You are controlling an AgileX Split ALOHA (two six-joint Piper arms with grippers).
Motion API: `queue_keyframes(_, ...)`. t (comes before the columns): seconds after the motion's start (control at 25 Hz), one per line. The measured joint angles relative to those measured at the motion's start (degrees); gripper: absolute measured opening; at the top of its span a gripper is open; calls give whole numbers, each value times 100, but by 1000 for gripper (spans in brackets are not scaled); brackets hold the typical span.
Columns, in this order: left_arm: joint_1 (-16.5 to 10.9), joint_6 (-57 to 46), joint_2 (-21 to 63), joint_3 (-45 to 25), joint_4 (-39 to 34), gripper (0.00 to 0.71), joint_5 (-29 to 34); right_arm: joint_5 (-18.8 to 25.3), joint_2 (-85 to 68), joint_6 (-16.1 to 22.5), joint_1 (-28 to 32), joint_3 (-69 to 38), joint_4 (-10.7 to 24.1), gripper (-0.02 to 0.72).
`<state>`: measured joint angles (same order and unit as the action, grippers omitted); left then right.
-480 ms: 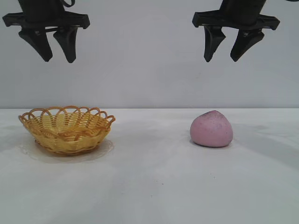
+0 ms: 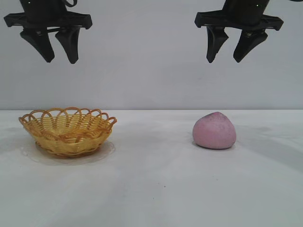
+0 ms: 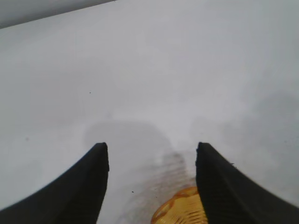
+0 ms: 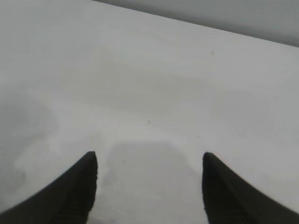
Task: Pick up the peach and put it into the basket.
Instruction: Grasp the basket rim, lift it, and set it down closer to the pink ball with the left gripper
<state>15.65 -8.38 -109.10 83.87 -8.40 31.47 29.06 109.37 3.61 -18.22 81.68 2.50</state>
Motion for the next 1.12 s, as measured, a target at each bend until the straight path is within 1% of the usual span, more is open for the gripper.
queue_keyframes(0.12, 0, 19, 0, 0, 0, 403, 29, 0, 0, 0, 0, 0, 0, 414)
queue_keyframes(0.2, 0, 284, -2, 0, 54, 403, 250, 0, 0, 0, 0, 0, -14, 414)
queue_keyframes(0.28, -122, 842, -56, 22, 305, 403, 629, 0, 0, 0, 0, 0, -13, 414)
queue_keyframes(0.32, -238, 1147, -105, 34, 570, 403, 757, 0, 0, 0, 0, 0, -25, 414)
queue_keyframes(0.44, -662, 2417, -465, 118, 1800, 403, 1359, 0, 0, 0, 0, 0, -37, 414)
queue_keyframes(0.48, -763, 2832, -603, 199, 2178, 403, 1554, 0, 0, 0, 0, 0, -37, 414)
queue_keyframes(0.52, -836, 3111, -775, 309, 2404, 403, 1771, 0, 0, 0, 0, 0, -37, 414)
queue_keyframes(0.6, -903, 3353, -1084, 545, 2525, 403, 2090, 14, 0, 0, 0, 0, -47, 414)
queue_keyframes(0.8, -914, 3444, -1675, 1122, 2538, 403, 2467, 105, 0, 0, -9, 0, -47, 414)
queue_keyframes(0.88, -914, 3458, -1840, 1227, 2562, 314, 2600, 103, 0, 0, -9, 0, -47, 414)
queue_keyframes(0.92, -914, 3475, -1920, 1249, 2608, 241, 2673, 103, 0, 0, -9, 0, -47, 414)
queue_keyframes(0.96, -914, 3543, -1985, 1249, 2692, 150, 2754, 103, 0, -2, -9, 0, -47, 414)
queue_keyframes(1.0, -926, 3622, -2004, 1249, 2810, 94, 2839, 103, 0, -14, -9, 0, -47, 414)
queue_keyframes(1.08, -937, 3702, -2004, 1263, 3108, 43, 2959, 106, 0, -27, -9, 0, -47, 414)
queue_keyframes(1.12, -937, 3702, -1992, 1248, 3237, 60, 2963, 116, 0, -27, -9, 0, -47, 414)
